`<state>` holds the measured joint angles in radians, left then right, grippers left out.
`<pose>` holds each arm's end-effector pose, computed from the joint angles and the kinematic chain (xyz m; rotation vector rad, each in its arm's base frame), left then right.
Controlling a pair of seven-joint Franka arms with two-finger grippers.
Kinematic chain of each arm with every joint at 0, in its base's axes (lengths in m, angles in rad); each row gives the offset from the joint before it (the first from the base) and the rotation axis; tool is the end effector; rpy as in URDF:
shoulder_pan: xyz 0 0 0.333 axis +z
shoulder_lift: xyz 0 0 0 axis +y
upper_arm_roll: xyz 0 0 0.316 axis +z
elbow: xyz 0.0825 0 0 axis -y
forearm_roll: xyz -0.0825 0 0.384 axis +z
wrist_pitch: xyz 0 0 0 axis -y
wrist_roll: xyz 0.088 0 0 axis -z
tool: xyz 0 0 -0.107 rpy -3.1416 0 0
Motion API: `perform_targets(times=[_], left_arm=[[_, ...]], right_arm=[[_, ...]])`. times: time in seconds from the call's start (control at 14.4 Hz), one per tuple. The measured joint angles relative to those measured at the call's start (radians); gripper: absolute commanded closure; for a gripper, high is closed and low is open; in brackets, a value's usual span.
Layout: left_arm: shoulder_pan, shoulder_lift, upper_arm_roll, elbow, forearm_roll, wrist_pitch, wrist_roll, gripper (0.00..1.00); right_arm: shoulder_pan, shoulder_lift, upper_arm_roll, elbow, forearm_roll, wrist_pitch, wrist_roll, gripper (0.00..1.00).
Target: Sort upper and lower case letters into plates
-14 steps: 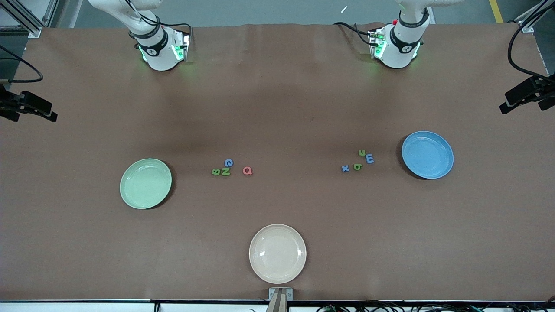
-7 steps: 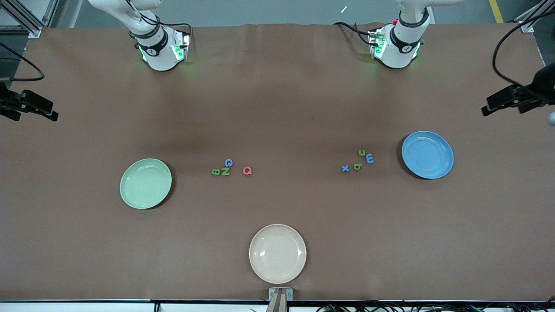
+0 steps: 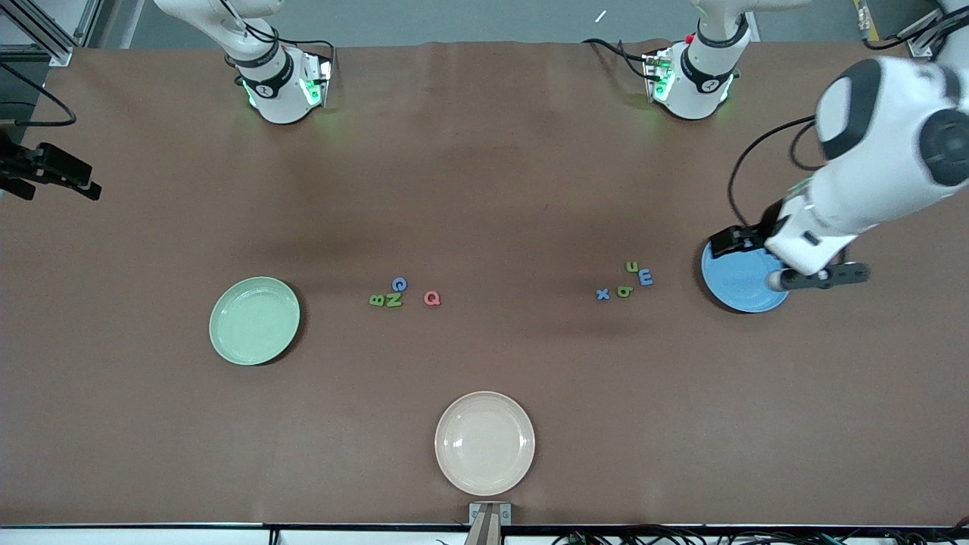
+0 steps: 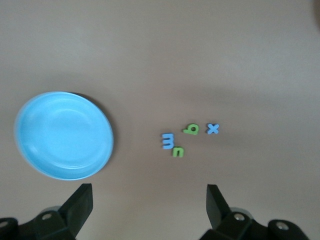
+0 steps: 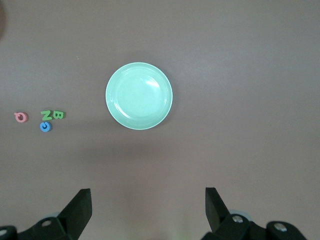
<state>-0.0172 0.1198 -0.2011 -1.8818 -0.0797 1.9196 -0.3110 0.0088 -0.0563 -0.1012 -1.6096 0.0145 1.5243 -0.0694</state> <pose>0.5675 -0.1282 0.4393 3.0583 0.1889 -0.1575 0.5298 -0.0491 0.6327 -3.1186 0.0348 0.0430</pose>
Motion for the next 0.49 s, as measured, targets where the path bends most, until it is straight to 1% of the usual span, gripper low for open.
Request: perform_targets(times=[0.14, 0.21, 0.49], left_arm=[[-0.005, 0.011, -0.027, -0.1, 0.0, 0.096, -0.04, 0.0], [-0.01, 0.025, -0.034, -0.135, 0.002, 0.136, -0.064, 0.0], [-0.056, 0.124, -0.043, -0.19, 0.098, 0.265, -0.22, 0.0]], right_arm=[[0.0, -0.014, 0.0, -0.008, 0.0, -0.005, 0.0, 0.0], [0.0, -0.019, 0.0, -0.011, 0.0, -0.009, 0.0, 0.0], [0.0, -0.021, 0.0, -0.016, -0.001, -0.03, -0.005, 0.0]])
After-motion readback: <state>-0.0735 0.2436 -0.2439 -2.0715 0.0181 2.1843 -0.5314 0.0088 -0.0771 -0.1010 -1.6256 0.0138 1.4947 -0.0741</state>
